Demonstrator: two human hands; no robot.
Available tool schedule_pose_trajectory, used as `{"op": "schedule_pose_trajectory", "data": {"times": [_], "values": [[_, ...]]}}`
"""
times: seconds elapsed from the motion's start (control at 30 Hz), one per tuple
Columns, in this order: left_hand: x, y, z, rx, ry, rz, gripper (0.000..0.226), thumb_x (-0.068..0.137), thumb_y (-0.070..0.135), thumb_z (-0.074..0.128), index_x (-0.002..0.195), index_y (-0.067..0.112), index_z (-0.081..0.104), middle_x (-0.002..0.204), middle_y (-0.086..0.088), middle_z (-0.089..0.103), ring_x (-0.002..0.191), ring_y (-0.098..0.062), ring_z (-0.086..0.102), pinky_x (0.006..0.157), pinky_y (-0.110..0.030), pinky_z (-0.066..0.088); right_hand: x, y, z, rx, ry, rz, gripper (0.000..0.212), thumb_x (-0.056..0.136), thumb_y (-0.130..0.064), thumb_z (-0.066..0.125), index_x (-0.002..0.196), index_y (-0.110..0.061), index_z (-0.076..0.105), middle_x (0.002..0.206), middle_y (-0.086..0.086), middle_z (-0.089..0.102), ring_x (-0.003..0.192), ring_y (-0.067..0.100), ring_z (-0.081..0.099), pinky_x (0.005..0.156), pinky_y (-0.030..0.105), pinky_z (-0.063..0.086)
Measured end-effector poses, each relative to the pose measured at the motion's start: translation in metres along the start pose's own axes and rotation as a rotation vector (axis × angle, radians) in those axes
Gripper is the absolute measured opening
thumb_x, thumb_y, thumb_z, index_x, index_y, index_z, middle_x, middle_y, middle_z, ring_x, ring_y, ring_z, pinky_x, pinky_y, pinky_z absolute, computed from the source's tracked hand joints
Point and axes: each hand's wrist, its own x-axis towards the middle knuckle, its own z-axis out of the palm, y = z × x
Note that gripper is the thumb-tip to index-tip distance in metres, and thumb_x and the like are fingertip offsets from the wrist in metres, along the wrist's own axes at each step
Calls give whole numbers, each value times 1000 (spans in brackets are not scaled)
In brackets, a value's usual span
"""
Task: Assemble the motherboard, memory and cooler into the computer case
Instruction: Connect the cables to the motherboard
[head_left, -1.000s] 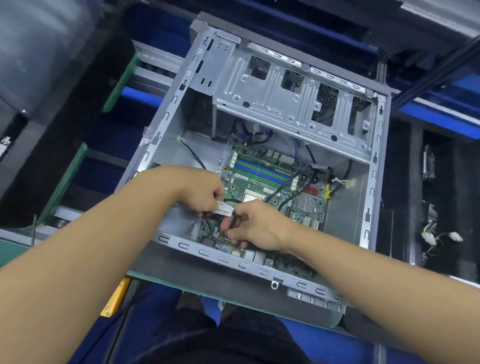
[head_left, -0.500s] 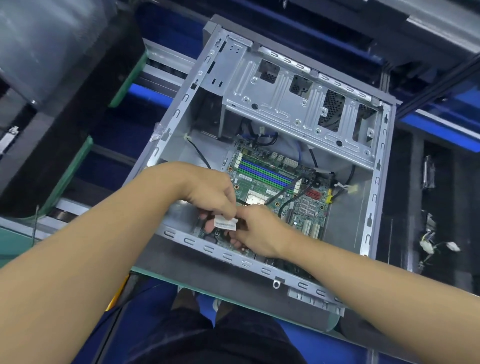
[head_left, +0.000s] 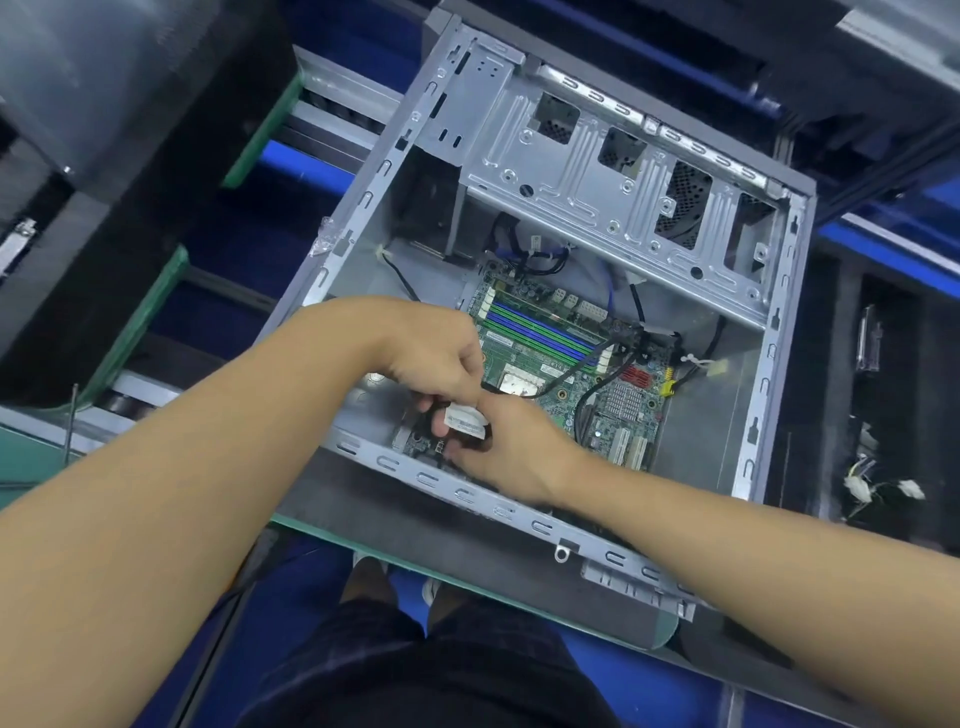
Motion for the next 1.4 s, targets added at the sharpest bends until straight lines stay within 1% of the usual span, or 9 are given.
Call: {"op": "schedule_pose_trajectory", "data": {"times": [0.1, 0.27, 0.37, 0.5, 0.63, 0.87, 0.97, 1.23, 1.4], "values": [[0, -1, 0, 30, 14, 4, 20, 84, 19, 57, 83, 12, 75, 71, 1, 75, 57, -9, 58, 64, -27, 46, 0, 0, 2, -27, 37, -21, 26, 90, -20, 68, 116, -24, 65, 71, -19, 49, 59, -2, 46, 54, 1, 33], [-1, 0, 1, 2, -2, -7, 20, 83, 15, 56, 84, 11, 75, 70, 1, 75, 57, -11, 57, 55, -21, 42, 3, 2, 5, -56, 48, 5, 26, 86, -15, 66, 112, -19, 65, 91, -5, 58, 80, 17, 55, 57, 15, 34], [-1, 0, 0, 10, 5, -11, 19, 84, 14, 56, 86, 12, 75, 71, 2, 75, 56, -9, 56, 48, -14, 39, 1, 5, 7, 8, 74, 34, 30, 83, -16, 68, 112, -24, 62, 88, -7, 62, 75, 14, 56, 57, 9, 39], [-2, -1, -2, 70, 16, 1, 18, 82, 15, 60, 86, 18, 77, 74, 7, 75, 53, -3, 54, 50, -15, 40, 0, 5, 9, 44, 73, 50, 34, 81, -17, 77, 112, -21, 63, 97, -1, 71, 79, 17, 62, 73, 29, 52], [-3, -3, -4, 153, 21, 23, 15, 83, 18, 69, 93, 25, 78, 78, 9, 74, 67, -5, 61, 67, -21, 49, 2, 6, 11, 39, 80, 41, 29, 78, -15, 85, 91, -28, 61, 89, -7, 73, 79, 12, 63, 66, 9, 42], [-2, -4, -6, 215, 17, 24, 13, 83, 23, 74, 95, 26, 77, 83, 6, 74, 83, -15, 69, 76, -28, 54, 2, 7, 18, -34, 92, 6, 45, 83, -13, 81, 68, -32, 43, 76, -7, 64, 63, 6, 55, 58, 9, 38], [-2, -5, -6, 213, 0, 18, 13, 83, 22, 74, 96, 25, 77, 83, 6, 75, 82, -13, 69, 77, -28, 54, 3, 5, 19, -89, 99, -39, 46, 85, -8, 77, 68, -30, 40, 74, -5, 59, 68, 17, 53, 59, 21, 33], [-1, -7, -5, 202, 16, 25, 11, 82, 23, 74, 92, 27, 77, 64, 19, 67, 69, -4, 62, 66, -19, 50, 0, 4, 16, -100, 77, -102, 31, 85, -8, 79, 80, -19, 50, 77, -3, 56, 71, 17, 50, 61, 20, 28], [1, -8, -3, 191, 33, 26, 12, 84, 25, 73, 95, 27, 77, 64, 20, 65, 65, 0, 59, 65, -17, 49, -1, 5, 15, -88, 82, -83, 36, 82, -16, 84, 79, -23, 48, 68, -18, 46, 65, 10, 46, 59, 7, 35]]}}
